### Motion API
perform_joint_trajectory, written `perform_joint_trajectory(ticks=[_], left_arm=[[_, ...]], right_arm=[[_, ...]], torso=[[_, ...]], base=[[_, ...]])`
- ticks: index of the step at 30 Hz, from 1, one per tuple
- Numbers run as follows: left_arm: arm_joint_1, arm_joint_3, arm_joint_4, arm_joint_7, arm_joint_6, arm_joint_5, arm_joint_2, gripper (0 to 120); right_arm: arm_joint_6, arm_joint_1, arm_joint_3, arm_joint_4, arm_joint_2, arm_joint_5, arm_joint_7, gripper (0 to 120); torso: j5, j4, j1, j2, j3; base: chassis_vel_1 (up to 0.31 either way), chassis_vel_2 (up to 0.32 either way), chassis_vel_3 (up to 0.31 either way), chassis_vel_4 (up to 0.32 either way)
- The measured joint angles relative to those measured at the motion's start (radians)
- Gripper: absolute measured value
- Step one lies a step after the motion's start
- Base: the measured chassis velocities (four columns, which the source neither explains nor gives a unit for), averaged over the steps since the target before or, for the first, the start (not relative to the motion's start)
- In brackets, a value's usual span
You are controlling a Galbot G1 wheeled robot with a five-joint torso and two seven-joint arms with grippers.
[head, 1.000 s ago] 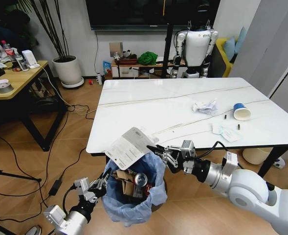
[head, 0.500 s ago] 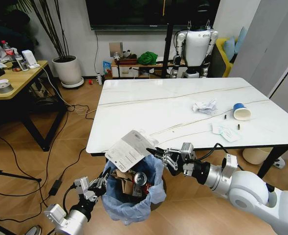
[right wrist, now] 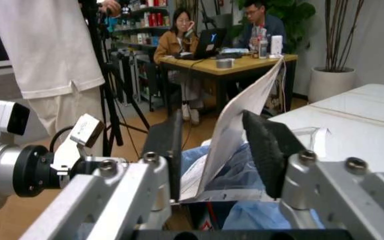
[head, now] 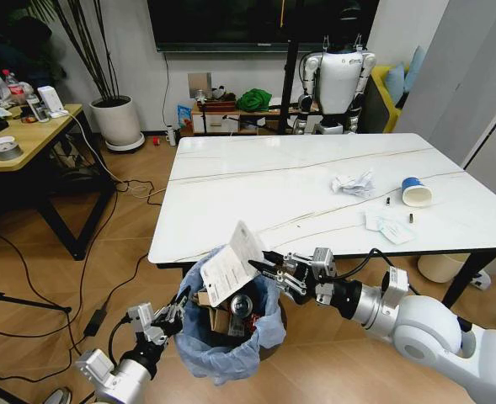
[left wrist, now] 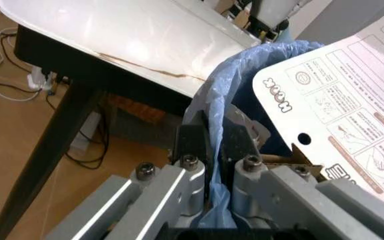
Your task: Pick up the trash bin and place the trash from the table into it.
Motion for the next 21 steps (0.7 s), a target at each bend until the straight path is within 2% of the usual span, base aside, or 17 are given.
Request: perform_joint_trajectory(ticks=[3,13,17,21], left_arm=[[-0.002,0.0,0.001,-0.001,0.0,0.0,-0.001,0],[-0.002,-0.001,0.003,-0.005,0.001,0.0,-0.002,0],[-0.002,-0.005,0.005,-0.008,0.001,0.001,0.0,0],[-0.003,-0.009,0.008,-0.009,0.001,0.003,0.001,0]], right_arm=[[0.001,-0.001,-0.001,-0.001,0.002,-0.001,0.0,44],[0.004,0.001,0.0,-0.001,-0.002,-0.001,-0.002,47],[0.006,-0.002,0.004,-0.004,-0.003,-0.003,-0.002,54],[0.01,-0.01,0.012,-0.013,-0.003,-0.01,-0.002,69]], torso=[[0.0,0.0,0.0,0.0,0.0],[0.0,0.0,0.0,0.0,0.0],[0.0,0.0,0.0,0.0,0.0],[0.0001,0.0,0.0,0.0,0.0]], base=[[0.0,0.0,0.0,0.0],[0.0,0.0,0.0,0.0],[0.0,0.0,0.0,0.0],[0.0,0.0,0.0,0.0]])
